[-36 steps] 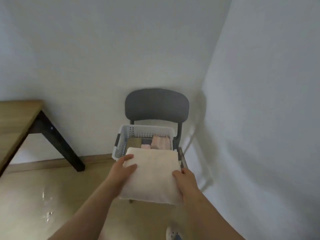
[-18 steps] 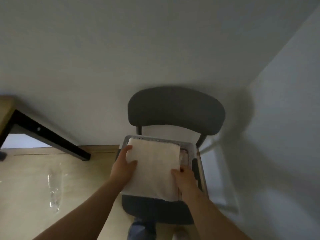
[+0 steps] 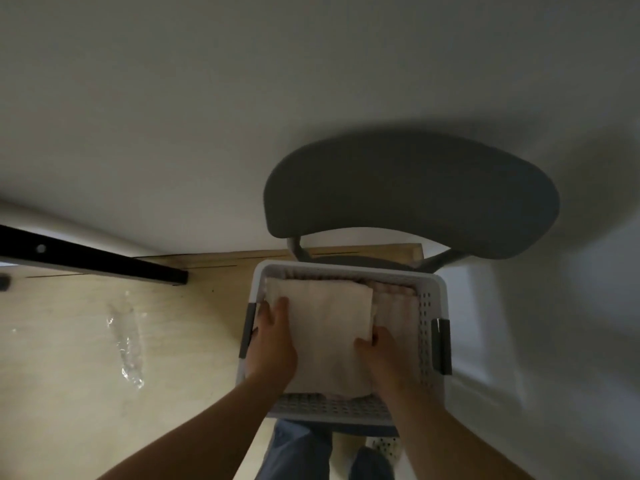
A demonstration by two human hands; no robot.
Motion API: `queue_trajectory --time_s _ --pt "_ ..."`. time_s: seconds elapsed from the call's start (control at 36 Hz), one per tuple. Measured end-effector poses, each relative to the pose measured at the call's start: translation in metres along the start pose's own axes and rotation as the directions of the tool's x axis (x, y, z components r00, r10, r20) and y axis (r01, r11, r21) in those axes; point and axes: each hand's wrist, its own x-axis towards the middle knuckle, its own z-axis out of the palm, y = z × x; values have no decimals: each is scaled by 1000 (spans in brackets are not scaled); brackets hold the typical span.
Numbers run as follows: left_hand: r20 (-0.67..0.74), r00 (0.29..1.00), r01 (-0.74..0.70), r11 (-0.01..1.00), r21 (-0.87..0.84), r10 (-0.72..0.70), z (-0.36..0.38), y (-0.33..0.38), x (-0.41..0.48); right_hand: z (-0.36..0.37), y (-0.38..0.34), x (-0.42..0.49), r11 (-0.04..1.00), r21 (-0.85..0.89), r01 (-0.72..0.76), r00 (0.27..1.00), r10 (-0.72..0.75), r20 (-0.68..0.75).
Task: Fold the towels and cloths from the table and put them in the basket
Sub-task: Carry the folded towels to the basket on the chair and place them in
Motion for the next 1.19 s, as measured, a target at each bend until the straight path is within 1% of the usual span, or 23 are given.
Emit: queue_trajectory --time_s 0.06,0.08,0.17,0.25,0.28,0.31,0.36,0.39,0.42,0.47,0.53,0.61,0.69,0.78,0.86,0.94,0.97,1.06,1.19 --pt "39 999 16 1000 22 -17 2 -4 6 1 1 3 1000 -27 -1 1000 1 -4" --pt "49 998 33 999 -2 -33 3 -5 8 1 2 4 1000 -25 -1 1000 0 -12" --pt "51 998 -35 998 43 33 10 -2 8 1 4 8 1000 -12 2 997 -3 -82" --pt "-14 996 -83 990 110 85 16 -1 3 0 7 8 999 -25 40 986 -43 -159" --pt "-44 997 -61 995 73 65 19 -2 2 0 9 7 998 -28 47 983 -51 -174" --pt "-52 998 -40 995 94 45 20 -3 0 0 11 6 999 -21 48 982 -51 -183" --pt "-70 996 -35 963 267 55 23 -7 -5 1 14 3 999 -12 33 979 -35 -200" --pt "-69 991 -78 929 363 111 24 -10 -6 0 15 0 999 -19 29 975 -33 -218" --pt "-60 988 -106 901 421 144 24 -12 -6 0 17 -3 999 -24 27 972 -32 -234" --pt "-22 985 -144 876 461 174 24 -15 -7 -1 20 -10 999 -17 36 962 -39 -271" --pt "9 985 -158 891 425 171 18 -14 -11 -3 21 -21 998 -8 54 953 -54 -298" --pt "13 991 -133 964 229 133 5 -7 -24 -6 23 -41 993 40 110 942 -91 -324" --pt "-42 992 -120 992 33 121 -5 -4 -46 -7 27 -66 981 82 175 940 -141 -310" --pt "-106 987 -134 986 -103 123 -5 -6 -79 -7 36 -95 962 109 250 935 -211 -284" --pt "-162 980 -154 950 -273 113 0 -12 -122 -4 54 -125 942 148 301 936 -261 -237" --pt "-186 977 -179 873 -455 103 13 -23 -173 3 80 -158 924 185 335 934 -300 -192" --pt "-182 978 -178 853 -491 100 19 -27 -189 4 89 -170 913 213 347 932 -311 -185" --pt "-167 982 -169 825 -539 92 33 -42 -236 9 116 -210 886 268 379 924 -347 -161" --pt "-191 978 -184 755 -630 79 42 -73 -300 24 159 -268 862 255 439 897 -407 -170"
